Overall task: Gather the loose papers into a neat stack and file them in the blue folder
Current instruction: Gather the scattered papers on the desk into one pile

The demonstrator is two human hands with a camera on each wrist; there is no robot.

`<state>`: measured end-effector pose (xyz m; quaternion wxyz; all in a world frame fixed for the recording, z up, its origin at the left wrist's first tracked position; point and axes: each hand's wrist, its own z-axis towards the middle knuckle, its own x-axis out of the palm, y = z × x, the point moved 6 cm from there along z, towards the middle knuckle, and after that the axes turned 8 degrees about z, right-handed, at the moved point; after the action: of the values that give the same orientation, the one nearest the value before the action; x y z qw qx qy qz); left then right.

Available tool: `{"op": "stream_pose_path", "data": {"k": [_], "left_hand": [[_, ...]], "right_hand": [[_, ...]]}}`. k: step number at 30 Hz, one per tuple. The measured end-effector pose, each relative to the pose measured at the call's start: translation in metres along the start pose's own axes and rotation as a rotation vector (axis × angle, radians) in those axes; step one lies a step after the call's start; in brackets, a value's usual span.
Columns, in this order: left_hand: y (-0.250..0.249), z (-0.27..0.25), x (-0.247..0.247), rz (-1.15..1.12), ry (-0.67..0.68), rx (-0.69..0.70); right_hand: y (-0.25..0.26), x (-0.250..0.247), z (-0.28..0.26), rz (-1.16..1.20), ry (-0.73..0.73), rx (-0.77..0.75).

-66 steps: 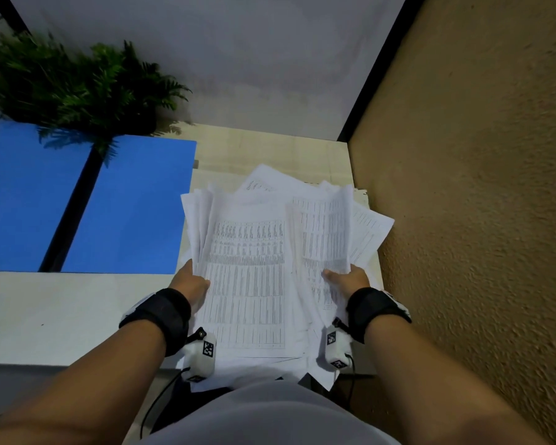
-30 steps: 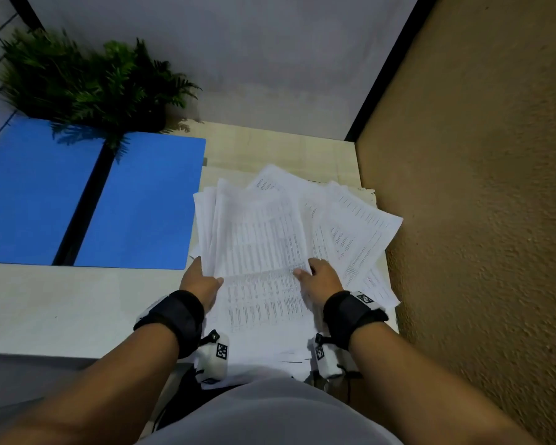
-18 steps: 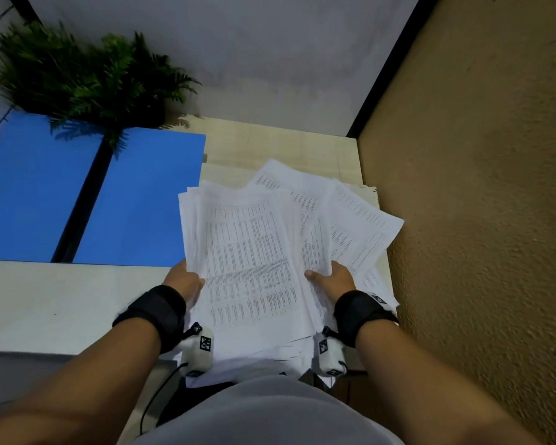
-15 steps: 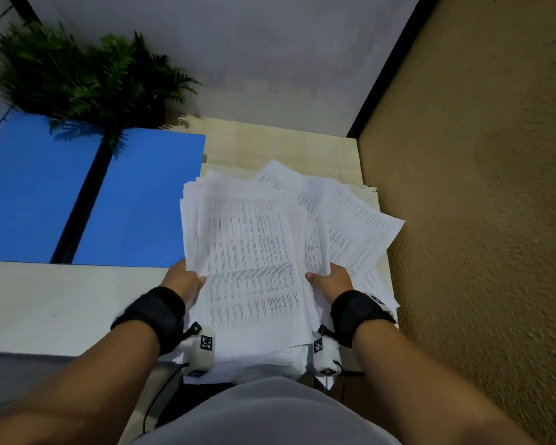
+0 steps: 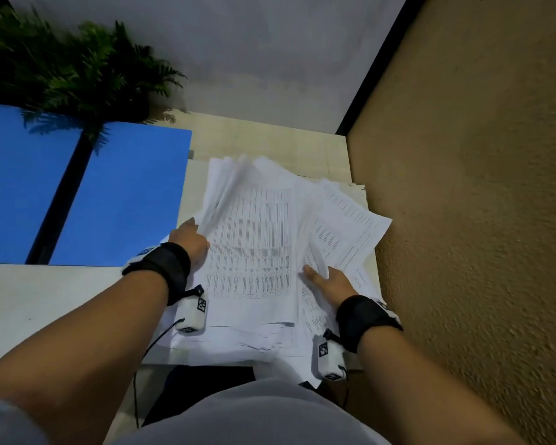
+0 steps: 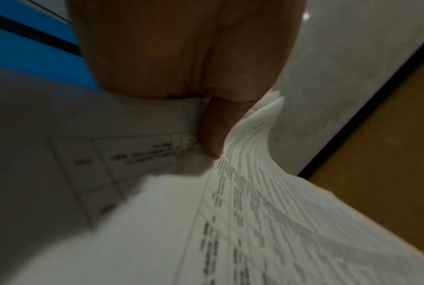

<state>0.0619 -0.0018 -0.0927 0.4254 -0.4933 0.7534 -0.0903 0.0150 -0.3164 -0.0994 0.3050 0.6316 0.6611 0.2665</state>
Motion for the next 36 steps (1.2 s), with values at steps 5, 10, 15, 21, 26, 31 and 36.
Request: {"op": "stream_pose_path", "data": {"k": [5, 10, 15, 21, 26, 31, 36], "left_hand": [[-0.010, 0.002, -0.004, 0.329, -0.129, 0.040], [-0.006, 0.011, 0.001, 0.401, -0.046, 0.046], [-0.005, 0.014, -0.009, 0.274, -0.076, -0.005], [-0.019, 0.013, -0.015, 0.187, -0.126, 0.083], [-0.017, 0.000, -0.014, 0.062, -0.091, 0.111], [-0.006, -0.004, -0.017, 0.023, -0.077, 0.126], [0.004, -0.007, -0.022, -0.133, -0.095, 0.050]], "right_hand": [[-0.009, -0.020, 0.010, -0.080, -0.146, -0.037], [0.003, -0.048, 0.010, -0.115, -0.326, -0.087], [0.006, -0.074, 0.006, -0.036, -0.584, -0.090], [0.036, -0.082, -0.020, 0.018, -0.724, -0.184], [0.122, -0.083, -0.066, -0.270, -0.845, -0.521], [0.198, -0.082, -0.102, -0.158, -0.810, -0.829], [0.182, -0.047, -0.073, 0.230, -0.462, -0.619]]}}
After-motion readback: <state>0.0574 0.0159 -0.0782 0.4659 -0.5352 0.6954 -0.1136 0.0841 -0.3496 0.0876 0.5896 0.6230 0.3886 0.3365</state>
